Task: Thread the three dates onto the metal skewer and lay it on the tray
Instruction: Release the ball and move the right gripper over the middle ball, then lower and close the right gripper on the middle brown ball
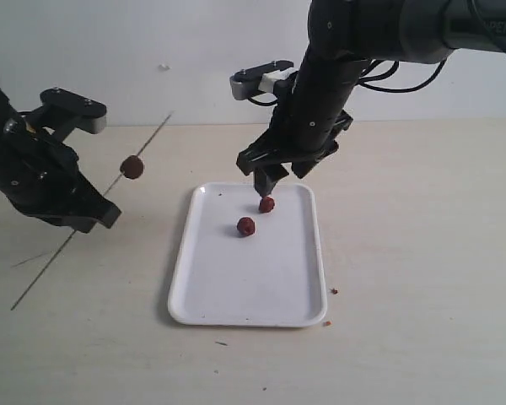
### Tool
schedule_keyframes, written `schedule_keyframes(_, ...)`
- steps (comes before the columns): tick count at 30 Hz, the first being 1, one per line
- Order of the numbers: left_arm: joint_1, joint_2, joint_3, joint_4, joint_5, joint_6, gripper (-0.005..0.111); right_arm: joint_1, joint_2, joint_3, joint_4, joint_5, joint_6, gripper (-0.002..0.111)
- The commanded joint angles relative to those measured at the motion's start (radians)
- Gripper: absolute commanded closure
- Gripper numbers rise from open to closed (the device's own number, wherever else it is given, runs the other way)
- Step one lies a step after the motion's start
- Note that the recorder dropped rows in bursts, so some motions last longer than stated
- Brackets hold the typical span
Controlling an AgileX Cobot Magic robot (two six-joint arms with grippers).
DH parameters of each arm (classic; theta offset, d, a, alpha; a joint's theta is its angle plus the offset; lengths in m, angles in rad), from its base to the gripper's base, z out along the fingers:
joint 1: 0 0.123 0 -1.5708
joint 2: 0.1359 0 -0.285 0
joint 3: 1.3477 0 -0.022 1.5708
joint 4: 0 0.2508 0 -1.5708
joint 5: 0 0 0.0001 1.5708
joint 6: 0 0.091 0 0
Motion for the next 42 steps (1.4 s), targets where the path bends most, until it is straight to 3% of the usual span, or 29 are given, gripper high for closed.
schedule_keyframes(1, 0.084, -0.010, -0.006, 0.006, 0.002, -0.039, 0.107, 0.003, 0.004, -0.006, 0.063, 0.000, -0.067, 0.047)
schedule_keyframes(5, 0.101, -0.010, -0.006, 0.002, 0.000, -0.039, 0.107, 0.003, 0.038, -0.035, 0.068, 0.084, -0.083, 0.048)
schedule_keyframes(8, 0.101, -0.010, -0.006, -0.001, -0.005, -0.039, 0.107, 0.021, 0.125, -0.169, 0.061, 0.238, 0.014, 0.048)
schedule_keyframes(17, 0.101, -0.010, -0.006, -0.001, -0.012, -0.039, 0.107, 0.108, 0.280, -0.412, -0.049, 0.238, 0.174, 0.050)
schedule_keyframes(42, 0.101, -0.010, -0.006, -0.019, -0.026, -0.039, 0.107, 0.106, 0.376, -0.426, -0.076, 0.238, 0.207, 0.053)
